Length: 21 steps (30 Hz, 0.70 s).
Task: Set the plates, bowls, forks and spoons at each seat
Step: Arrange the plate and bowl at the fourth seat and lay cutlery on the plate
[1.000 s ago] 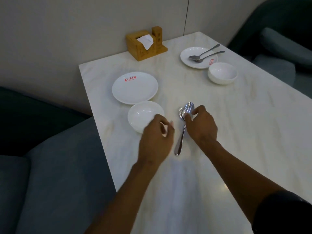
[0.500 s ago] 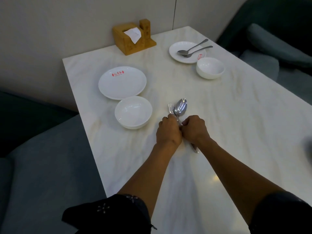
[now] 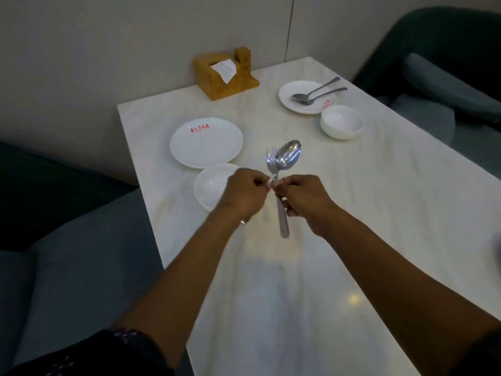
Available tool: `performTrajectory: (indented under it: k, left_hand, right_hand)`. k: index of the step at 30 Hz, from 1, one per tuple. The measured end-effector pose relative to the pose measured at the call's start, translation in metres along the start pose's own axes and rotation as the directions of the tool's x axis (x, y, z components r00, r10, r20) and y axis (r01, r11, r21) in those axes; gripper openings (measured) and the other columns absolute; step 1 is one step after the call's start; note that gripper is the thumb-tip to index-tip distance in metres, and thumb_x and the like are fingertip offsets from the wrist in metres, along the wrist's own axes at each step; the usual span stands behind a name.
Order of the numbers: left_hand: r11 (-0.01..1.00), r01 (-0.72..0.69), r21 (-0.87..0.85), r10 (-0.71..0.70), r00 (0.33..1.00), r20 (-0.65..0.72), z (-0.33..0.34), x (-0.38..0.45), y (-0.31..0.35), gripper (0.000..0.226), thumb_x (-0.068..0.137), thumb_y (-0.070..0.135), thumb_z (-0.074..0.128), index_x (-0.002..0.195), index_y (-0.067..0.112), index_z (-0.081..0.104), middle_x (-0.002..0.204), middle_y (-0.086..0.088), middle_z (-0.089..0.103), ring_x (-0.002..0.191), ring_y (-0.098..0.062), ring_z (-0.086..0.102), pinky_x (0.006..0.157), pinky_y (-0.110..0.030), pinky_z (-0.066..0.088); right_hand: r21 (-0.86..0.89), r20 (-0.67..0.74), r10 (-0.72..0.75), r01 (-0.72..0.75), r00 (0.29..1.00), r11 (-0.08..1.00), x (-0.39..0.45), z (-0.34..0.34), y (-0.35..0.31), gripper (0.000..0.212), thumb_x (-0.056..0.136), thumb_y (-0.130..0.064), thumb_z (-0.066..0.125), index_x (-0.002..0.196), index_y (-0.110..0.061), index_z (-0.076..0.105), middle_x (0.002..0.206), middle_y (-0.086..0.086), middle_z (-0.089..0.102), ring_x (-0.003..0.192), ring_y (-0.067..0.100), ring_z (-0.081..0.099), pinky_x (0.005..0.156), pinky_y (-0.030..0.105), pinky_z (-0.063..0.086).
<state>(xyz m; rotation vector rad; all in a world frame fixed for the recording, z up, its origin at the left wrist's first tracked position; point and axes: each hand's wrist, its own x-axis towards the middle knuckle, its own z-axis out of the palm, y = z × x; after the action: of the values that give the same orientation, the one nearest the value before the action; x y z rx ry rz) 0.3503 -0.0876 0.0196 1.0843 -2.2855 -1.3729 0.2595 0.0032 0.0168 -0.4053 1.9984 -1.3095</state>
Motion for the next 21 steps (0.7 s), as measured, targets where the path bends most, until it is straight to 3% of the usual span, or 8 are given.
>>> performTrajectory:
  k: [2,4,8,10,12,16,19,21]
  left_hand:
    - [1.000,0.002,-0.021,-0.003,1.000,-0.026,-0.029,0.008,-0.002,0.017,0.090,0.009,0.061,0.099,0.005,0.075,0.082,-0.009,0.069,0.069,-0.018,0.063,0.071,-0.029,0.054]
    - [0.998,0.039,-0.040,-0.041,0.997,-0.058,-0.056,0.016,-0.008,0.018,0.090,0.008,0.062,0.104,0.003,0.073,0.084,-0.008,0.068,0.062,-0.012,0.062,0.062,-0.020,0.052]
    - [0.983,0.140,-0.117,-0.152,0.983,-0.100,-0.092,0.035,-0.031,0.013,0.090,0.008,0.061,0.098,0.008,0.072,0.086,-0.010,0.068,0.065,-0.011,0.061,0.065,-0.021,0.053]
    - [0.970,0.182,-0.162,-0.201,0.974,-0.106,-0.100,0.043,-0.046,0.013,0.090,0.005,0.060,0.096,0.006,0.072,0.091,-0.015,0.069,0.066,-0.015,0.061,0.069,-0.025,0.054]
    - [0.961,0.203,-0.185,-0.226,0.968,-0.111,-0.106,0.048,-0.060,0.016,0.091,0.004,0.058,0.099,0.003,0.072,0.090,-0.017,0.067,0.067,-0.016,0.059,0.070,-0.026,0.054]
    - [0.965,0.230,-0.124,-0.242,0.965,-0.096,-0.117,0.061,-0.080,0.020,0.093,0.004,0.054,0.103,0.007,0.071,0.083,-0.004,0.064,0.066,-0.012,0.057,0.060,-0.020,0.047]
    - [0.971,0.236,-0.036,-0.239,0.962,-0.129,-0.129,0.076,-0.091,0.021,0.095,0.008,0.051,0.103,0.012,0.070,0.080,0.001,0.061,0.065,-0.011,0.055,0.049,-0.015,0.043]
    - [0.977,0.211,0.040,-0.202,0.965,-0.168,-0.138,0.088,-0.098,0.023,0.095,0.010,0.051,0.105,0.012,0.071,0.083,-0.002,0.061,0.068,-0.016,0.055,0.052,-0.015,0.045]
  right_hand:
    - [0.010,0.048,-0.012,0.012,0.999,1.000,0.005,0.017,-0.017,0.019,0.086,-0.013,0.067,0.092,0.004,0.070,0.077,0.012,0.060,0.061,0.019,0.051,0.054,0.029,0.040]
    - [-0.033,0.071,-0.040,0.043,0.997,0.999,0.014,0.034,-0.031,0.010,0.086,-0.013,0.066,0.086,-0.005,0.071,0.078,0.009,0.063,0.065,0.020,0.055,0.054,0.026,0.042]
    - [-0.080,0.062,-0.083,0.088,0.995,0.993,0.042,0.056,-0.045,0.009,0.083,-0.011,0.066,0.087,-0.007,0.074,0.074,0.007,0.064,0.056,0.016,0.057,0.040,0.013,0.039]
    - [-0.113,0.052,-0.089,0.094,0.995,0.989,0.058,0.063,-0.048,0.008,0.082,-0.011,0.066,0.084,-0.007,0.073,0.076,0.008,0.064,0.059,0.018,0.058,0.045,0.018,0.042]
    - [-0.146,0.037,-0.112,0.116,0.993,0.982,0.072,0.070,-0.052,0.013,0.080,-0.011,0.067,0.086,-0.001,0.073,0.081,0.011,0.066,0.068,0.022,0.059,0.060,0.028,0.050]
    - [-0.148,0.078,-0.028,0.040,0.997,0.988,0.092,0.087,-0.062,0.032,0.078,-0.010,0.068,0.104,0.007,0.069,0.081,0.018,0.061,0.069,0.025,0.054,0.063,0.031,0.042]
    - [-0.072,0.120,0.022,-0.014,0.993,0.997,0.099,0.103,-0.070,0.012,0.082,-0.006,0.065,0.090,0.004,0.067,0.068,0.012,0.054,0.054,0.021,0.047,0.053,0.025,0.039]
    - [-0.055,0.122,0.035,-0.029,0.992,0.998,0.104,0.114,-0.073,0.007,0.083,-0.003,0.062,0.076,-0.001,0.061,0.058,0.009,0.046,0.045,0.018,0.037,0.046,0.024,0.032]
